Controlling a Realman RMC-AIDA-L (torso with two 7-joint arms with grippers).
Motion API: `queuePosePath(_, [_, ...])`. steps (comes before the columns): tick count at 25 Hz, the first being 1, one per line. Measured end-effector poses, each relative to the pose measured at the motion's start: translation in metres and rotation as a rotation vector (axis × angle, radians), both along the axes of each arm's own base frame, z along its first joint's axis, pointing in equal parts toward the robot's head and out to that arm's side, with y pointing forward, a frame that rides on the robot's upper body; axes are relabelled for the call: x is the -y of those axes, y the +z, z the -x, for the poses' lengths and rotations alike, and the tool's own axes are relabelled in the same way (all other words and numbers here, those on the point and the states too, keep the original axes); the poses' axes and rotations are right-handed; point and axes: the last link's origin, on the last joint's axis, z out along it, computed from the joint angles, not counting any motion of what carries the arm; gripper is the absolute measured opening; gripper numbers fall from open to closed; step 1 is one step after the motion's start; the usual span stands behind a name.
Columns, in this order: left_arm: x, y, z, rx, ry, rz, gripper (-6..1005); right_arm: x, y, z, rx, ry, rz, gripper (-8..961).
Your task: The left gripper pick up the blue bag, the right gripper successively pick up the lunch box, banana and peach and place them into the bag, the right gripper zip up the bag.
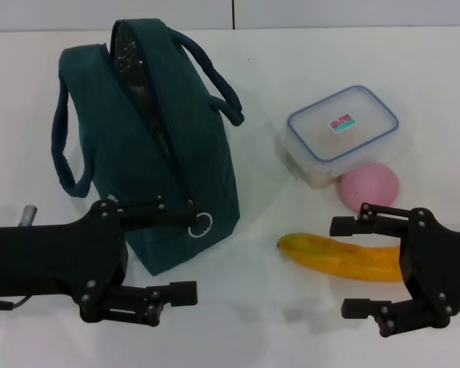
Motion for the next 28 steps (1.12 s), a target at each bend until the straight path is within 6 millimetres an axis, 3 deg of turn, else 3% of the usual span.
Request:
queuePosePath(15, [-0.001, 0.003, 0.000, 0.013, 0.009, -0.020, 875, 0.001, 0.002, -0.001, 0.002, 0.004, 0.011, 856])
queuePosePath(20, [-0.015, 0.033, 0.004, 0.113, 0.113, -0.149, 875, 0.001, 0.004, -0.002, -0.003, -0.004, 0.002, 857])
queuePosePath(24, [-0.035, 0.060, 0.011, 0.180, 0.273, -0.235, 875, 0.001, 0.004, -0.002, -0.006, -0.009, -0.001, 857])
queuePosePath(28, [-0.059, 0.073, 0.021, 0.183, 0.458, -0.268, 875, 0.000, 0.005, -0.002, -0.018, -0.020, -0.015, 856])
